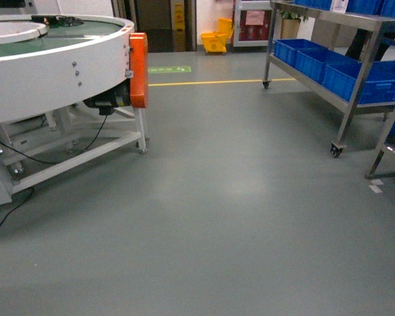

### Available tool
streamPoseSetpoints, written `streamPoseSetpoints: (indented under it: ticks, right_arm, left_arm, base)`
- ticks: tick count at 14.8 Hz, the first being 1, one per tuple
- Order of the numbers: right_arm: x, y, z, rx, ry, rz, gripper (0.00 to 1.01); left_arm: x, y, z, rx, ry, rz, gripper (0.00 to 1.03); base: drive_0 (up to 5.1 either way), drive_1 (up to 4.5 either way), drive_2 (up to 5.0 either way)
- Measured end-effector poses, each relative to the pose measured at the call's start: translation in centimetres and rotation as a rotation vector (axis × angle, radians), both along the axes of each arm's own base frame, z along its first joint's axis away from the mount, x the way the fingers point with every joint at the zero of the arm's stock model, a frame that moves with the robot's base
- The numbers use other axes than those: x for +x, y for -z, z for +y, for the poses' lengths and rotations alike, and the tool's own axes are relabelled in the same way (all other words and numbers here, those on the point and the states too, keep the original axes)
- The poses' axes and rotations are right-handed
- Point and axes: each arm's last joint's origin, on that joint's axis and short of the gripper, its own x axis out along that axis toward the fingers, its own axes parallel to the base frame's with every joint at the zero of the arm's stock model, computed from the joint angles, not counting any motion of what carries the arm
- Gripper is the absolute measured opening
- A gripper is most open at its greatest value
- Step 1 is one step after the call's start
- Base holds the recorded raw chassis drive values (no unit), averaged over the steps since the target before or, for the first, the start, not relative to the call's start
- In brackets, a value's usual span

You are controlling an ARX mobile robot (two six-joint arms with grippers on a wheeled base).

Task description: Pick red block from blue box to shelf

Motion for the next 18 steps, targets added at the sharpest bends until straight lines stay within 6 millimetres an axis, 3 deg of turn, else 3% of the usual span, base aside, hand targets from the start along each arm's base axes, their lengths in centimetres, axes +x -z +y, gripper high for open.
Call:
streamPoseSetpoints:
  ticks: [18]
  right_arm:
    - [0.0,0.0,0.0,0.0,0.0,0.0,0.27]
  left_arm:
    - [0.0,0.0,0.0,0.0,0.0,0.0,0.98]
  base:
    - [0.0,4.02,-4.0]
